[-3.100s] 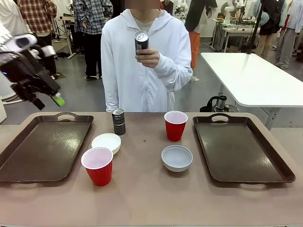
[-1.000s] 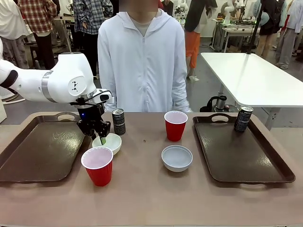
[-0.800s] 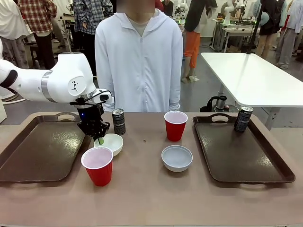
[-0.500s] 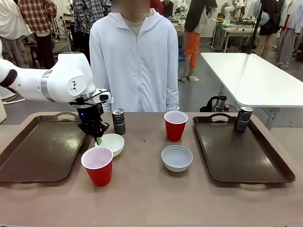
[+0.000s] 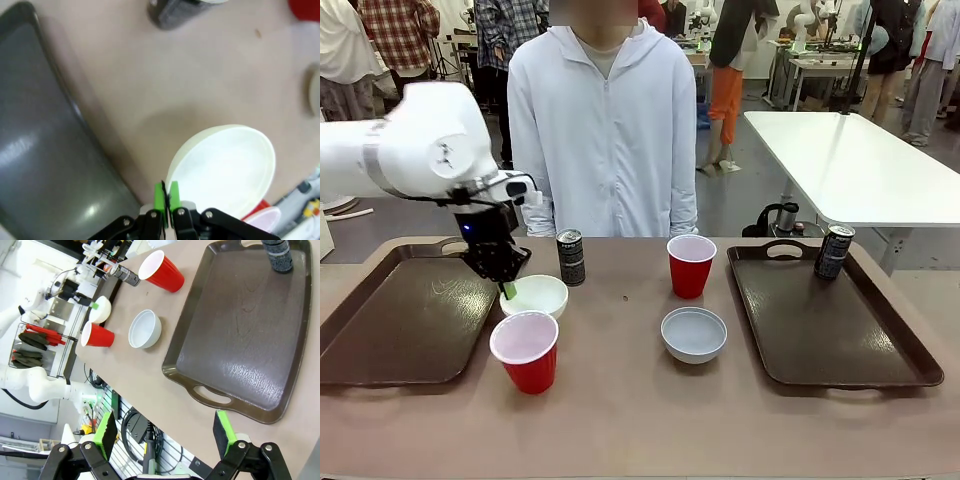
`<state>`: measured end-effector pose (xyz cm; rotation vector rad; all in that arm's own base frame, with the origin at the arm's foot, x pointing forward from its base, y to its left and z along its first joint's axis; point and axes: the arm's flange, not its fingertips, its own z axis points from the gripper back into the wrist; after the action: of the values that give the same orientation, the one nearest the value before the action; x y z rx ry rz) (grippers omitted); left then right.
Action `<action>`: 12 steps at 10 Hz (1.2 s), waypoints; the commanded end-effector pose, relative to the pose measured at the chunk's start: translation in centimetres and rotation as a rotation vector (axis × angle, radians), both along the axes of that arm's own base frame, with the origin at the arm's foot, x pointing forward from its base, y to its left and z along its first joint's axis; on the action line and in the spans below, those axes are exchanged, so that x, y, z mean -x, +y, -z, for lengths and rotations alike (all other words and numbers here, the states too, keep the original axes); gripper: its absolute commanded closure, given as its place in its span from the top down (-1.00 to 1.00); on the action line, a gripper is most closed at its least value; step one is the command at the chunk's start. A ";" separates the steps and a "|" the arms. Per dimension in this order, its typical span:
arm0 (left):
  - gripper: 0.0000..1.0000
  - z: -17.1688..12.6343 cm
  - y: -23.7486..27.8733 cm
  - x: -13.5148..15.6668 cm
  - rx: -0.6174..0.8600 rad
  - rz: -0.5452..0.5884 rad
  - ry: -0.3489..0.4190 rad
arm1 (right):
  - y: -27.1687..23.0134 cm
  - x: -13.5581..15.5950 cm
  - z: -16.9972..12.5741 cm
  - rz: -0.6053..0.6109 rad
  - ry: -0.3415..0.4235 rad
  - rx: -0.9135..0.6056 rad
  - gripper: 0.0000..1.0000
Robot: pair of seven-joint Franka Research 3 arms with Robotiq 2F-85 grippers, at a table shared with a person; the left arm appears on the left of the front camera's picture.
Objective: Prepare tableware on both trays.
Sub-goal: Pick up a Picnic Bowl from the table and place it on a Handle tray.
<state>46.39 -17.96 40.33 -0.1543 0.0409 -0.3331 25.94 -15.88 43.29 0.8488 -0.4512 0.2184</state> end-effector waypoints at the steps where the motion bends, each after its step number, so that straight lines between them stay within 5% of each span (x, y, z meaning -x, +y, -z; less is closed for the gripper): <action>1: -1.00 -3.9 3.0 2.9 0.065 0.022 -0.004 | -0.1 -0.1 0.0 -0.004 -0.018 -0.020 1.00; 5: -1.00 -8.2 8.4 3.9 0.135 -0.007 -0.065 | -0.1 -0.1 0.0 -0.004 -0.018 -0.020 1.00; 12: -1.00 -8.9 19.5 2.2 0.089 -0.140 -0.083 | -0.1 -0.1 0.0 -0.004 -0.018 -0.020 1.00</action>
<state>43.69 1.08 49.40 -0.2525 -0.0731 -0.1790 25.92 -15.90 43.30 0.8485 -0.4509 0.2179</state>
